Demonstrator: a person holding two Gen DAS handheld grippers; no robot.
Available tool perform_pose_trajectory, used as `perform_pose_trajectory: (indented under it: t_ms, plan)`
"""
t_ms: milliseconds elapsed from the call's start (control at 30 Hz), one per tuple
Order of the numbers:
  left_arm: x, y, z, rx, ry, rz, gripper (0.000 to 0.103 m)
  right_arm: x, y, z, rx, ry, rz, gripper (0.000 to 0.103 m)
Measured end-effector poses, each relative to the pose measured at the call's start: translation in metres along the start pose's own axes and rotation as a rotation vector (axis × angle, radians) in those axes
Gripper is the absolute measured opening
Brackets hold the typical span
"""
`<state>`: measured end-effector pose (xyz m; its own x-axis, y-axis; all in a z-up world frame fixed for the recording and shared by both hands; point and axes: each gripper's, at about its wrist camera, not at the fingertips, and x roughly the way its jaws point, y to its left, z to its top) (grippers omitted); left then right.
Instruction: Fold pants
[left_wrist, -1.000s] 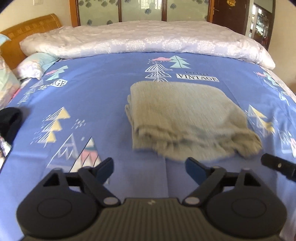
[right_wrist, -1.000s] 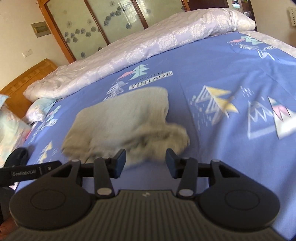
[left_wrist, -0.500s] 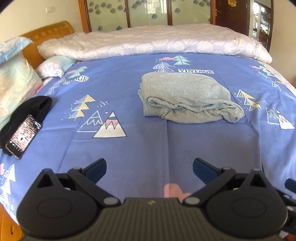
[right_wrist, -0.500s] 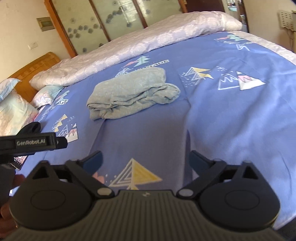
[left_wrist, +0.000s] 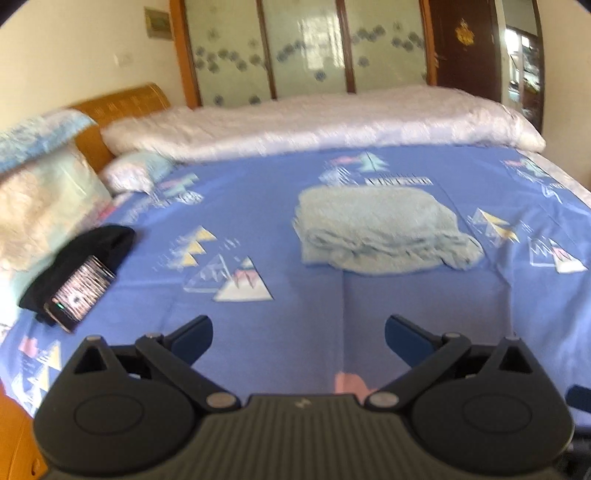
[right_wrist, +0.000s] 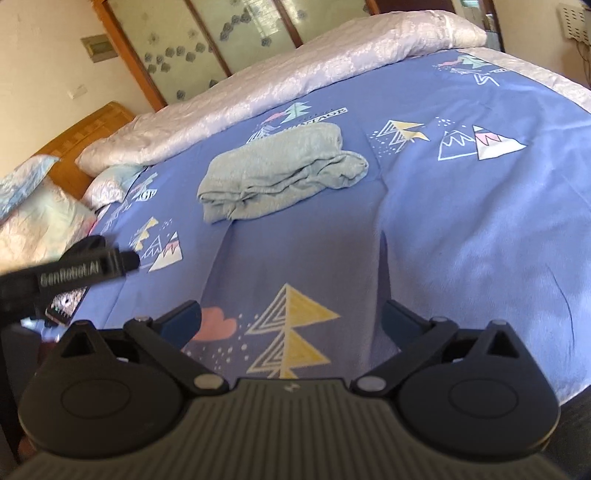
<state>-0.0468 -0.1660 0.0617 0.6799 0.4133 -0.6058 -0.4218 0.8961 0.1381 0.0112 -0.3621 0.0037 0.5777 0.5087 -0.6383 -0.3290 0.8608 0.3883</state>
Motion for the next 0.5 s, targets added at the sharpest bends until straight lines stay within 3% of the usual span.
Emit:
perform_pose_trajectory:
  t_ms: [100, 500]
  plan:
    - [0.0, 0.002, 0.0, -0.017, -0.018, 0.019, 0.103, -0.001, 0.001, -0.002, -0.012, 0.001, 0.005, 0.103]
    - [0.005, -0.011, -0.01, 0.036, 0.075, -0.024, 0.103, -0.001, -0.006, -0.003, 0.013, 0.013, 0.008, 0.103]
